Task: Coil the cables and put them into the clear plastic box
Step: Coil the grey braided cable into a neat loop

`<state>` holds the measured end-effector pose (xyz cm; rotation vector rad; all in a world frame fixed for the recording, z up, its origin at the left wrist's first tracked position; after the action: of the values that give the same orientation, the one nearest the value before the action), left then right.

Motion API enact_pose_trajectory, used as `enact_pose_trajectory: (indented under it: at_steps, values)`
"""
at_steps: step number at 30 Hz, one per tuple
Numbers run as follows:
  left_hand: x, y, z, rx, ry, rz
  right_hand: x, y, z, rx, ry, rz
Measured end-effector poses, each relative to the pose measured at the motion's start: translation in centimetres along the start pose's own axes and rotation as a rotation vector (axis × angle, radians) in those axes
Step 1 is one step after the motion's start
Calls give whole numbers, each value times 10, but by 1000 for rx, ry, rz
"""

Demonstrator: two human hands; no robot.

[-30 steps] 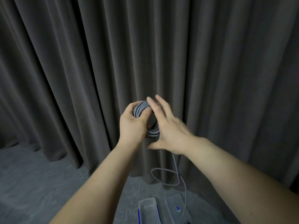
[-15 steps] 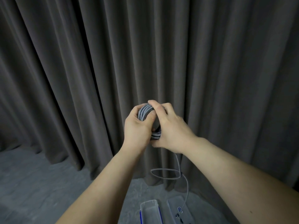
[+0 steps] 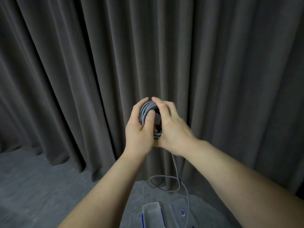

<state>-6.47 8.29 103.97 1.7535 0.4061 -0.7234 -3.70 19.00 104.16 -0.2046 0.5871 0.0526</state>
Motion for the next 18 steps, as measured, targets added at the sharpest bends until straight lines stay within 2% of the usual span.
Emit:
enact_pose_trajectory:
  at_steps: [5, 9, 12, 15, 18]
  values:
    - [-1, -8, 2, 31, -43, 41, 2, 2, -3, 22, -34, 0]
    - [-3, -11, 0, 224, -118, 151, -1, 7, 1, -46, -16, -34]
    - [-5, -9, 2, 281, -122, 135, 0, 3, 2, -64, 5, -45]
    - [-11, -8, 6, 276, -16, 85, -1, -4, 4, -145, -3, -14]
    - [-24, -10, 20, 327, 148, 62, -8, 6, -3, -313, -119, -79]
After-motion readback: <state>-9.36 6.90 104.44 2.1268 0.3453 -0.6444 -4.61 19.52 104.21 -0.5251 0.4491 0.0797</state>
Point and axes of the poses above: each hand's wrist, its own x-axis away from the middle knuckle, its own z-axis out of the back of the hand, y = z × x, the point moved 5 cm from there along -x, towards the middle knuckle, and after that the axes turned 14 degrees about x, right-handed, at the moved point
